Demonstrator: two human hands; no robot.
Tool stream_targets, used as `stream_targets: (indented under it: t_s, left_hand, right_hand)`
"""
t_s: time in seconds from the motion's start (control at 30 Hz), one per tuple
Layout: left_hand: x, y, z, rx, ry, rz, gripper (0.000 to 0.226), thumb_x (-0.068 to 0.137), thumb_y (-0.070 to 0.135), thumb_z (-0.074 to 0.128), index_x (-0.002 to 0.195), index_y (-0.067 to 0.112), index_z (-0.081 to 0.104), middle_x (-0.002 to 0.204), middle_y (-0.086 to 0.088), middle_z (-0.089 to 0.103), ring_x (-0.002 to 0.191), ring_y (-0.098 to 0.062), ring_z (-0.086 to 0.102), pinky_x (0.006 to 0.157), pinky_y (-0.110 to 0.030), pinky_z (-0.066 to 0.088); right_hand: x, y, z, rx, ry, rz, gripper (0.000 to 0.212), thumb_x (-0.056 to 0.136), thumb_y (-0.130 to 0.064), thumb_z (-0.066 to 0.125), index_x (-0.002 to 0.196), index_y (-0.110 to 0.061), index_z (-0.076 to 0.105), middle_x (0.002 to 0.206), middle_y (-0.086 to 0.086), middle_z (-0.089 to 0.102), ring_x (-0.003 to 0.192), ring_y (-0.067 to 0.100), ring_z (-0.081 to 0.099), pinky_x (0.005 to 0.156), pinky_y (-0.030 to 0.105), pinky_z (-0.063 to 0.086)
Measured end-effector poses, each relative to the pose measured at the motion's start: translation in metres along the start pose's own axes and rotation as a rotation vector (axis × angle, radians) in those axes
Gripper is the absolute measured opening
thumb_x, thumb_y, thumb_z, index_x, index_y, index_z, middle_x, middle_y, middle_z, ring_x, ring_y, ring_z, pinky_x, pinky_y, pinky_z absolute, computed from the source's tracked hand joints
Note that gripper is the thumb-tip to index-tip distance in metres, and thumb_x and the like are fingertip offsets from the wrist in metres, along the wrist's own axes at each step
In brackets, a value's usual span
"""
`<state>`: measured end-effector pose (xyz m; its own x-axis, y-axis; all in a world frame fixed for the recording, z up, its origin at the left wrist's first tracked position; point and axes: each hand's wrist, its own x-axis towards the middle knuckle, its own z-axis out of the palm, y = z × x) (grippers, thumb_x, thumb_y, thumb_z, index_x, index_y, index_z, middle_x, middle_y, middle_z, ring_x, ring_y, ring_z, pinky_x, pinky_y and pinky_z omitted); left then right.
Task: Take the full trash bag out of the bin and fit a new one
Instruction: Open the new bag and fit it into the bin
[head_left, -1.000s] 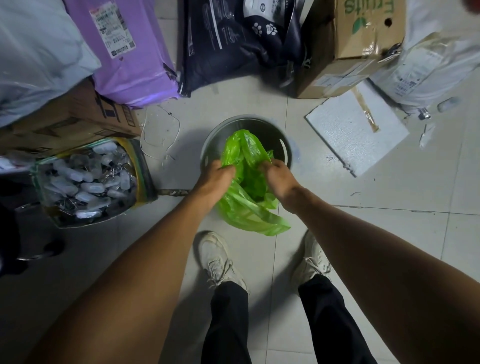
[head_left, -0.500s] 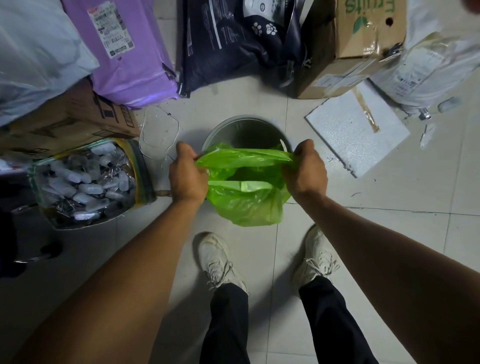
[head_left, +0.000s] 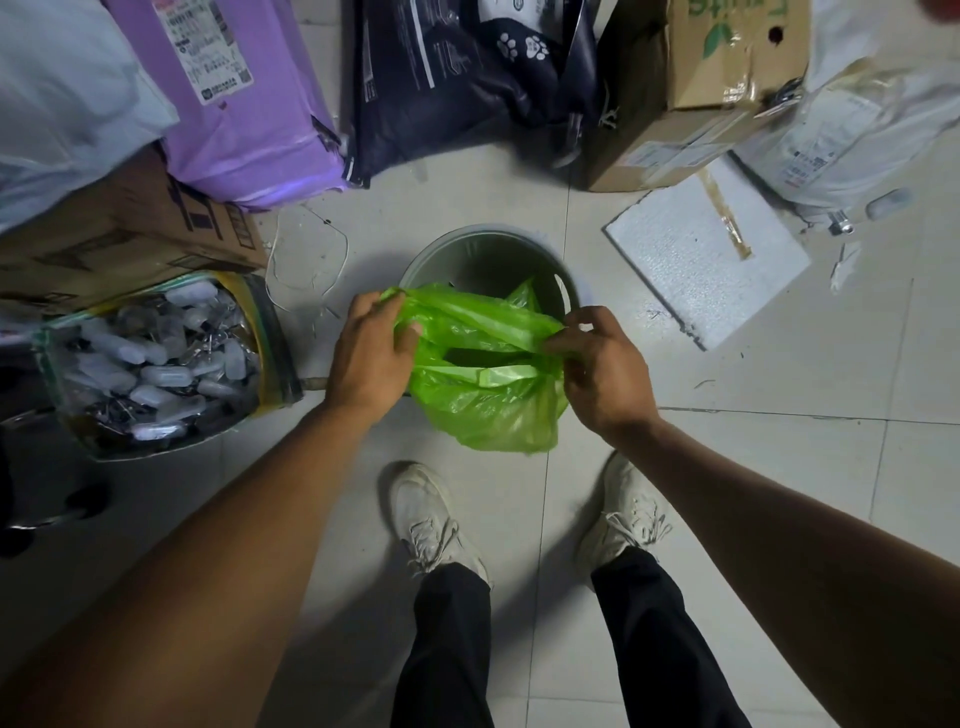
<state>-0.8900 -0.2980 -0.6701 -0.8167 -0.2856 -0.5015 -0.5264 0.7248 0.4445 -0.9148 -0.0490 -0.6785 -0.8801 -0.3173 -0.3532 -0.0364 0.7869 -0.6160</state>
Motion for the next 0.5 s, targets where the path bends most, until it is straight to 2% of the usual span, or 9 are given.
stream_targets:
  t_s: [0.1,0.17,0.27,0.33,0.4,0.5]
  left_hand:
    - [0.0,0.001,-0.001,0.053,-0.096,0.015,0.08,0.077,0.036,0.076,0.142,0.008,0.038,0.148,-0.009,0.03,0.129,-0.026,0.046,0.107,-0.03,0.035]
    - [0.001,0.0,-0.001,0.066,-0.139,0.021,0.099,0.066,0.037,0.085,0.145,0.01,0.03,0.152,-0.006,0.02,0.133,-0.025,0.042,0.108,-0.029,0.034]
    - [0.007,-0.006,0.0,0.141,-0.186,0.039,0.119,0.058,0.039,0.089,0.149,0.013,0.017,0.156,-0.004,0.009,0.14,-0.024,0.03,0.112,-0.036,0.034]
    - [0.012,-0.012,-0.002,0.19,-0.224,0.048,0.128,0.056,0.04,0.089,0.152,0.016,0.008,0.157,-0.002,0.003,0.143,-0.025,0.026,0.113,-0.043,0.034]
    - [0.018,-0.018,-0.004,0.221,-0.27,0.048,0.131,0.054,0.039,0.09,0.152,0.023,0.003,0.157,-0.001,0.002,0.143,-0.028,0.027,0.111,-0.046,0.036]
    - [0.023,-0.022,-0.008,0.257,-0.322,0.057,0.132,0.055,0.035,0.088,0.15,0.034,-0.002,0.155,-0.001,0.006,0.14,-0.03,0.033,0.108,-0.048,0.039]
  right_hand:
    - [0.004,-0.005,0.002,-0.003,0.03,-0.013,0.052,0.075,-0.026,0.032,0.104,-0.025,0.075,0.124,0.004,0.056,0.101,0.027,0.065,0.076,0.036,0.057]
    - [0.009,-0.007,0.003,-0.022,0.012,-0.018,0.053,0.079,-0.029,0.032,0.115,-0.024,0.071,0.128,0.007,0.052,0.103,0.031,0.063,0.074,0.038,0.057]
    - [0.016,-0.007,0.004,-0.129,-0.042,0.02,0.054,0.082,-0.024,0.046,0.136,-0.02,0.051,0.138,0.011,0.042,0.102,0.039,0.06,0.069,0.043,0.057]
    - [0.021,-0.007,0.003,-0.167,-0.089,0.065,0.07,0.079,-0.019,0.058,0.146,-0.019,0.035,0.142,0.012,0.034,0.099,0.041,0.059,0.067,0.044,0.055]
    - [0.026,-0.006,-0.001,-0.157,-0.111,0.138,0.087,0.075,-0.018,0.065,0.151,-0.021,0.023,0.142,0.011,0.031,0.097,0.041,0.059,0.068,0.044,0.053]
    - [0.036,-0.003,-0.005,-0.14,-0.128,0.217,0.097,0.075,-0.015,0.068,0.154,-0.026,0.012,0.142,0.011,0.031,0.096,0.042,0.06,0.073,0.045,0.052]
